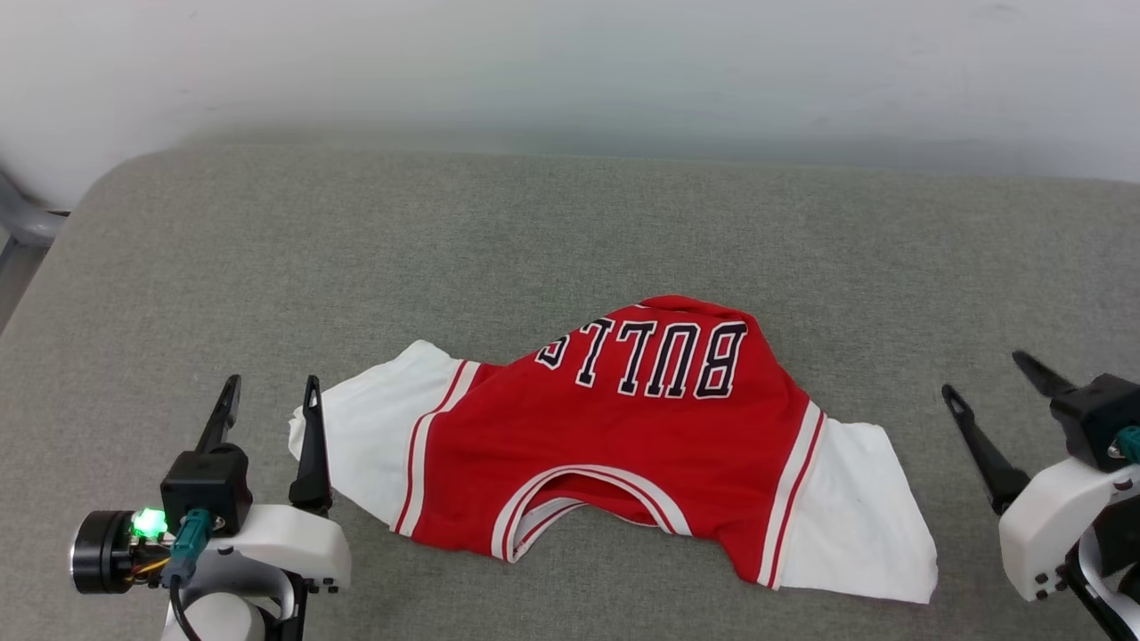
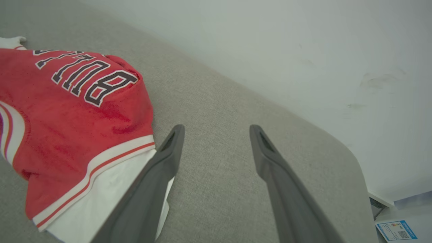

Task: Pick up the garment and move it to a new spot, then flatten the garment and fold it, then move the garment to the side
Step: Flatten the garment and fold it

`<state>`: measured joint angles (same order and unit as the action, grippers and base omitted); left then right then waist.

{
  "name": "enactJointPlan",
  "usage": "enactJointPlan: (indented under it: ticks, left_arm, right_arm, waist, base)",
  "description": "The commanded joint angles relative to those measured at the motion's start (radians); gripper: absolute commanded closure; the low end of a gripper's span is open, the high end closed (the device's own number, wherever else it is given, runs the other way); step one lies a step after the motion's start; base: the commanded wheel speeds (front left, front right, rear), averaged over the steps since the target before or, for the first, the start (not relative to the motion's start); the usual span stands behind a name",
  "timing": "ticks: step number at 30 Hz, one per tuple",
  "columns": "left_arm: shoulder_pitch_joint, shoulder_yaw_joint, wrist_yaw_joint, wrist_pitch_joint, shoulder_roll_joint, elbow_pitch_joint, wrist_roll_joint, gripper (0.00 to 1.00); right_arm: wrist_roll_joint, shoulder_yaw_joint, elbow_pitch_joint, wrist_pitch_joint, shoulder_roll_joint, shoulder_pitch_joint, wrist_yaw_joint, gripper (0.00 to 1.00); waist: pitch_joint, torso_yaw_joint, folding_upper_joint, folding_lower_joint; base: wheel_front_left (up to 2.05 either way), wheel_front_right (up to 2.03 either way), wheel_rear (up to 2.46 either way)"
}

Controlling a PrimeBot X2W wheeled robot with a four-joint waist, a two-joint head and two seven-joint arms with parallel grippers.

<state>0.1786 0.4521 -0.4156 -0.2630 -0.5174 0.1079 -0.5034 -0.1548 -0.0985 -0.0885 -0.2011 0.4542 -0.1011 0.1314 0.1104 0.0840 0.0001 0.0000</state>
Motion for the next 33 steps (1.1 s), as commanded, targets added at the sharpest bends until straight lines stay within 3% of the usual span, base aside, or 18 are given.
enactJointPlan:
  ticks: [1,6,13,24,33]
  left_arm:
    - [-0.017,-0.018,0.011,-0.002,0.018,-0.006,0.023,0.00]
    - [-0.041,-0.067,0.046,-0.002,0.069,-0.006,0.079,0.00]
    - [-0.041,-0.126,0.090,-0.002,0.126,-0.001,0.145,0.00]
    - [0.006,-0.183,0.162,-0.002,0.220,0.021,0.232,0.00]
    - [0.003,-0.248,0.211,-0.002,0.266,0.046,0.291,0.00]
  right_arm:
    - [-0.045,-0.032,-0.014,-0.066,0.038,0.018,-0.001,0.00]
    - [-0.186,-0.114,-0.063,-0.275,0.153,0.064,-0.001,0.00]
    - [-0.280,-0.150,-0.084,-0.434,0.228,0.101,-0.001,0.00]
    - [-0.306,-0.195,-0.007,-0.484,0.239,0.099,-0.001,0.00]
    - [-0.326,-0.353,0.114,-0.447,0.194,0.139,0.006,0.00]
  waist:
    - [0.006,0.011,-0.0001,0.0000]
    - [0.023,0.033,-0.0001,0.0000]
    - [0.068,0.059,-0.0001,0.0000]
    - [0.157,0.108,-0.0001,0.0000]
    - [0.166,0.110,-0.0001,0.0000]
  base:
    - [0.00,0.00,0.00]
    - [0.00,0.00,0.00]
    - [0.00,0.00,0.00]
    - [0.00,0.00,0.00]
    - [0.00,0.00,0.00]
